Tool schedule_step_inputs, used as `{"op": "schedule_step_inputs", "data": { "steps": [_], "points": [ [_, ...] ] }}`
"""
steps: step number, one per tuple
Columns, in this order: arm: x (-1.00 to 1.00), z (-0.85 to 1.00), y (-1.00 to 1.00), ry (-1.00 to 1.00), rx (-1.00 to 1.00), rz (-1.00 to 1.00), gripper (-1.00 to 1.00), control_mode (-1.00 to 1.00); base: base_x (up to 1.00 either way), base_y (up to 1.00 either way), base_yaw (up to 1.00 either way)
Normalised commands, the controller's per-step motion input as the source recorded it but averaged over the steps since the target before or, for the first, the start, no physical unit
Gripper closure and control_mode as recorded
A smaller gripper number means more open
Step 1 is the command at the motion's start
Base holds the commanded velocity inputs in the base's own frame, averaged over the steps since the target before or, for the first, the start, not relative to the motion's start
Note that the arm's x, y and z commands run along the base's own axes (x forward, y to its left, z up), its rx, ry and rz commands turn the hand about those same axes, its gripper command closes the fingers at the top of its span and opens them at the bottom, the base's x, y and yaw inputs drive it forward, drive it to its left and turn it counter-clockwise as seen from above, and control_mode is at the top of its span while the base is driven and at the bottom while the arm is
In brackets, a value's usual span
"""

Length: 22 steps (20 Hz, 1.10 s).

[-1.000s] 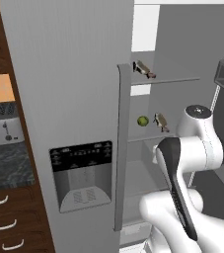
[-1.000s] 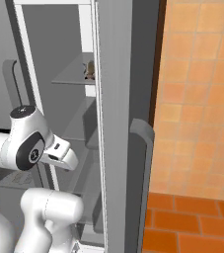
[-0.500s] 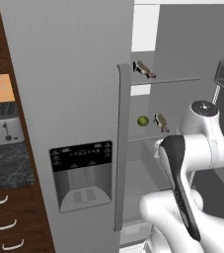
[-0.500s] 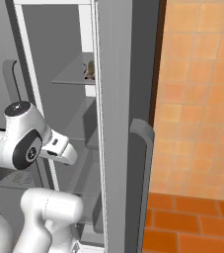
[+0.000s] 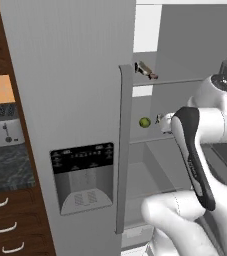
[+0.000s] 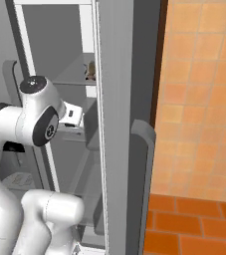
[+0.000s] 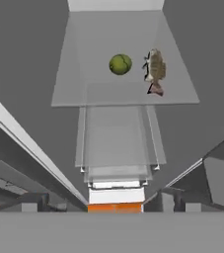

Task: Place one lime and one fish in each tupperware on the nearby counter, to pack two identical lunches.

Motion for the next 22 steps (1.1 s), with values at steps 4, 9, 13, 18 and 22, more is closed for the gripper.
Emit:
{"op": "schedule_step_inputs", "data": {
  "steps": [4, 9, 13, 18, 22],
  "points": [
    [0.83, 0.81, -0.08, -0.09, -0.11, 0.13, -1.0, -1.0, 0.0, 0.0, 0.0],
    [0.94, 0.77, 0.14, -0.04, -0.17, 0.06, -1.0, -1.0, 0.0, 0.0, 0.0],
    [0.89, 0.42, -0.22, 0.0, 0.05, 0.06, -1.0, -1.0, 0.0, 0.0, 0.0],
    [0.87, 0.09, 0.01, -0.05, 0.13, 0.03, -1.0, -1.0, 0.0, 0.0, 0.0],
    [0.63, 0.04, 0.01, -0.07, 0.14, 0.13, -1.0, -1.0, 0.0, 0.0, 0.0]
  ]
}}
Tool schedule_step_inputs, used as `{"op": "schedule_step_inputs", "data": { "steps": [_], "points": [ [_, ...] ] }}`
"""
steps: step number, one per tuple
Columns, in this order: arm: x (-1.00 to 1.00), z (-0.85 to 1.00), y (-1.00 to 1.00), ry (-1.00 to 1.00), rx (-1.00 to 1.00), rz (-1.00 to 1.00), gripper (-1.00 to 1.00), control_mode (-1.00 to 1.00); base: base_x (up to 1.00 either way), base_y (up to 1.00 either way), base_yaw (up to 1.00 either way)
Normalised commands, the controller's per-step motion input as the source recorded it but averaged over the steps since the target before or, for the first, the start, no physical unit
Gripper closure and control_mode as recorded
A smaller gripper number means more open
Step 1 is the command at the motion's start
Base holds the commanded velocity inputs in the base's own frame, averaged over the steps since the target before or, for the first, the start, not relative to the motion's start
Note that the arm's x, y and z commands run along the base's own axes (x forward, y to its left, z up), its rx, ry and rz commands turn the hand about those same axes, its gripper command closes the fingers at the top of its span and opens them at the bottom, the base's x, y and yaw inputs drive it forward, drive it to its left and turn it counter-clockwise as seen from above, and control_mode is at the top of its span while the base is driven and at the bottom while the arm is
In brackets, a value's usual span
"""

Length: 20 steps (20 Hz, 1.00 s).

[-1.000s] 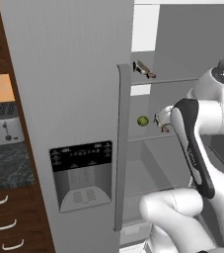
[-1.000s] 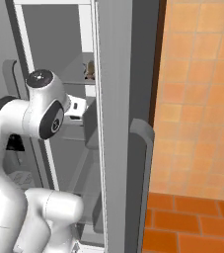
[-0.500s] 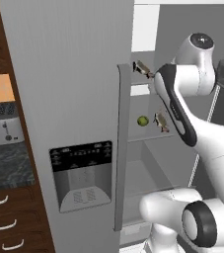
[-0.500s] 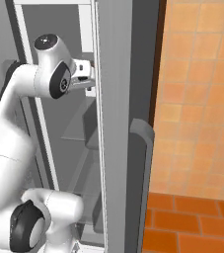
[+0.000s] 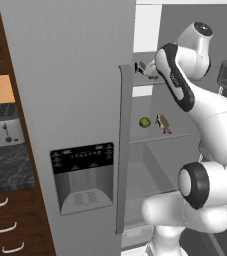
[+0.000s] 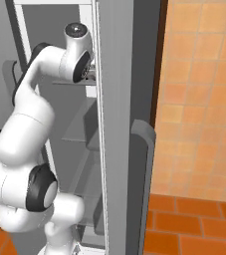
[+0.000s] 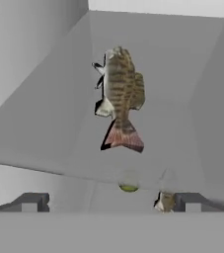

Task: Place one lime and one fish in each tupperware on the nearby counter, to pack two identical lunches.

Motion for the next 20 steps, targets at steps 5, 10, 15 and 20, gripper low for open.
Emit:
{"op": "schedule_step_inputs", "data": {
  "steps": [5, 10, 15, 20],
  "points": [
    [0.57, 0.12, 0.05, 0.02, 0.06, 0.02, -1.0, -1.0, 0.0, 0.0, 0.0],
    [0.58, -0.01, 0.08, 0.0, 0.0, 0.0, -1.0, -1.0, 0.0, 0.0, 0.0],
    [0.55, -0.24, 0.02, 0.02, 0.0, 0.0, -1.0, -1.0, 0.0, 0.0, 0.0],
    [0.3, -0.35, 0.23, 0.11, 0.0, 0.0, -1.0, -1.0, 0.0, 0.0, 0.0]
  ]
}}
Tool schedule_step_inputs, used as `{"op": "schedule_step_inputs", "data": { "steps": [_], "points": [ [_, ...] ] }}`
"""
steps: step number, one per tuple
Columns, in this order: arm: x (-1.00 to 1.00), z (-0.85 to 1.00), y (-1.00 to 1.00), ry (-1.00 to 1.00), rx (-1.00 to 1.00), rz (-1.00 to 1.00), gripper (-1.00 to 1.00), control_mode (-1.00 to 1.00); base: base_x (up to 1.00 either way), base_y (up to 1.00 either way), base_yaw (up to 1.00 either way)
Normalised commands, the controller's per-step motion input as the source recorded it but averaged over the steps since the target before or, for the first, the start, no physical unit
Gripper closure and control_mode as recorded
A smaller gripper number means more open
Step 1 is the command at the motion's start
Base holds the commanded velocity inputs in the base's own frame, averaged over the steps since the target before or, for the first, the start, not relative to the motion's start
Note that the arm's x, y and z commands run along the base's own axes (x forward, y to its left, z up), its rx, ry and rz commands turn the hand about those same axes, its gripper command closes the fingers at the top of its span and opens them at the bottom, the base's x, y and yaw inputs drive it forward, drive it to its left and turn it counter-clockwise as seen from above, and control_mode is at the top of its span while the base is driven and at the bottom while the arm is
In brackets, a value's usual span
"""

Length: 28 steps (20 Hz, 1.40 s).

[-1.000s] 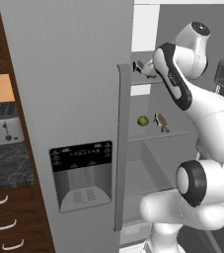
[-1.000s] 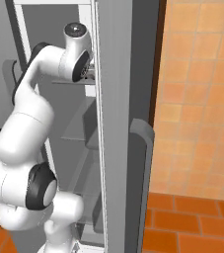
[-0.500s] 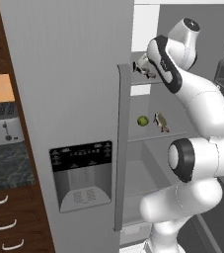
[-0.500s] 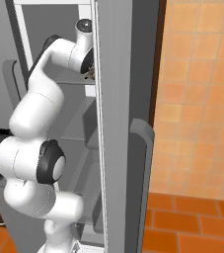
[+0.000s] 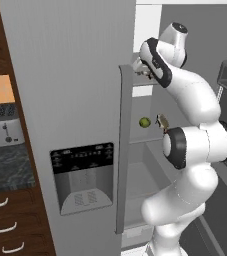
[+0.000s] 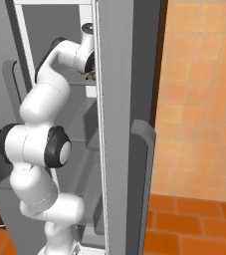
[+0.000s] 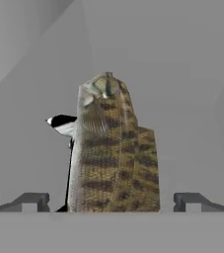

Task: Place one lime and one fish in each tupperware on the nearby counter, to pack two identical lunches.

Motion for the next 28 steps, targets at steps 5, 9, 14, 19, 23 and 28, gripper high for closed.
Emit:
{"op": "schedule_step_inputs", "data": {
  "steps": [5, 9, 14, 19, 23, 28],
  "points": [
    [0.15, -0.25, 0.08, 0.02, 0.0, 0.0, -1.0, -1.0, 0.0, 0.0, 0.0],
    [0.0, -0.46, 0.02, 0.01, 0.0, -0.01, -1.0, -1.0, 0.0, 0.0, 0.0],
    [-0.02, -0.4, 0.13, 0.0, 0.0, -0.01, 1.0, -1.0, 0.0, 0.0, 0.0],
    [-0.47, -0.02, 0.0, -0.02, 0.0, -0.07, 1.0, -1.0, 0.0, 0.0, 0.0],
    [-0.79, 0.0, 0.03, -0.04, 0.0, -0.18, 1.0, -1.0, 0.0, 0.0, 0.0],
    [-0.98, -0.01, 0.05, -0.09, 0.0, -0.26, 1.0, -1.0, 0.0, 0.0, 0.0]
  ]
}}
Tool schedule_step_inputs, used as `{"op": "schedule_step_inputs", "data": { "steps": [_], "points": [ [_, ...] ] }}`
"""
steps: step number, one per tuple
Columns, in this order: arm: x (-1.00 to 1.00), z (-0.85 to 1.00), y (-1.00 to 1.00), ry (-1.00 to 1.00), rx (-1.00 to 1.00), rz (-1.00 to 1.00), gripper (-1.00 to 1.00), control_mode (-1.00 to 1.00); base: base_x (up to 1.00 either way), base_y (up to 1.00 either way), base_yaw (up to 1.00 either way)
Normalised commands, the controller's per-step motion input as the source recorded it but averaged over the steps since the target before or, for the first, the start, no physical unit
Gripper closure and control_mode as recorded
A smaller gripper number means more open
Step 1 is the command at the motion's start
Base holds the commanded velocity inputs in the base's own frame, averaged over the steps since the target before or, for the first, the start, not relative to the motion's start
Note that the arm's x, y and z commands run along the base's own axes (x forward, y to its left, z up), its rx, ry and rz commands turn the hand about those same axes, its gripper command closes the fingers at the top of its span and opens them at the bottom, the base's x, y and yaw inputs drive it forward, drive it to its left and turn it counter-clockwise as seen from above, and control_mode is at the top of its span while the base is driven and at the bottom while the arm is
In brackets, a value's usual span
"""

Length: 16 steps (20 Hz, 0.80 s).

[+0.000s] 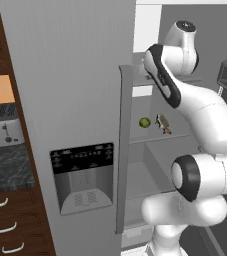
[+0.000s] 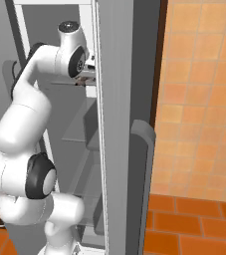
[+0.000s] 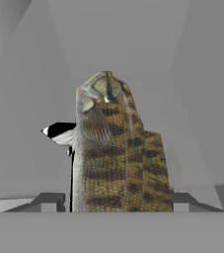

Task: Place one lime and one fish in each tupperware on the nearby counter, to pack two identical lunches.

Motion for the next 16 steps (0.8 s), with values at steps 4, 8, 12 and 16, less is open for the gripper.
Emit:
{"op": "schedule_step_inputs", "data": {
  "steps": [4, 8, 12, 16],
  "points": [
    [-1.0, -0.02, 0.0, 0.13, 0.0, -0.2, 1.0, -1.0, 0.0, 0.0, 0.0],
    [-1.0, -0.24, 0.0, 0.18, 0.0, -0.07, 1.0, -1.0, 0.0, 0.0, 0.0],
    [-1.0, -0.37, 0.0, 0.09, 0.04, 0.0, 1.0, -1.0, 0.0, 0.0, 0.0],
    [-1.0, -0.56, 0.0, -0.03, 0.12, 0.0, 1.0, -1.0, 0.0, 0.0, 0.0]
  ]
}}
